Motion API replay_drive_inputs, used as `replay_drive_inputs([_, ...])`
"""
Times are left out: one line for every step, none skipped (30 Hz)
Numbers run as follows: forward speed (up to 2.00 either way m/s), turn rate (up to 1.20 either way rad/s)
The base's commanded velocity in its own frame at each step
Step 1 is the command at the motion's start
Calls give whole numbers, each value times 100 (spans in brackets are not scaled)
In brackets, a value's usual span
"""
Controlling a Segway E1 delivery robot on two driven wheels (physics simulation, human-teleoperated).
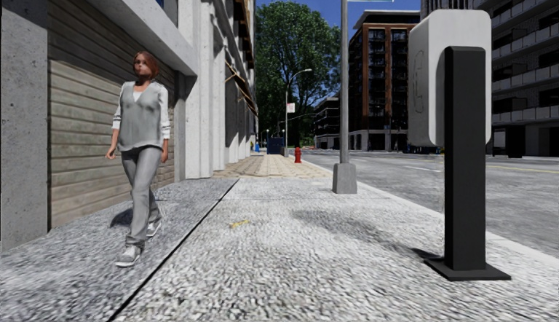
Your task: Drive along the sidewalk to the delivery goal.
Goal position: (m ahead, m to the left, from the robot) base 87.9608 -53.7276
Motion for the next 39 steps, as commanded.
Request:
replay_drive_inputs([200, 7])
replay_drive_inputs([200, 0])
replay_drive_inputs([200, 0])
replay_drive_inputs([200, 0])
replay_drive_inputs([200, 0])
replay_drive_inputs([200, 0])
replay_drive_inputs([200, 0])
replay_drive_inputs([200, 0])
replay_drive_inputs([200, 0])
replay_drive_inputs([200, 0])
replay_drive_inputs([200, 0])
replay_drive_inputs([200, 0])
replay_drive_inputs([200, 0])
replay_drive_inputs([200, 0])
replay_drive_inputs([200, 0])
replay_drive_inputs([200, 0])
replay_drive_inputs([200, 0])
replay_drive_inputs([200, 0])
replay_drive_inputs([200, 0])
replay_drive_inputs([200, 4])
replay_drive_inputs([200, 4])
replay_drive_inputs([200, 7])
replay_drive_inputs([200, 8])
replay_drive_inputs([200, 9])
replay_drive_inputs([200, 10])
replay_drive_inputs([200, 10])
replay_drive_inputs([200, 12])
replay_drive_inputs([200, 16])
replay_drive_inputs([200, 17])
replay_drive_inputs([200, 17])
replay_drive_inputs([200, 18])
replay_drive_inputs([200, 20])
replay_drive_inputs([200, 21])
replay_drive_inputs([200, 21])
replay_drive_inputs([200, 22])
replay_drive_inputs([200, 22])
replay_drive_inputs([200, 23])
replay_drive_inputs([200, 23])
replay_drive_inputs([200, 23])
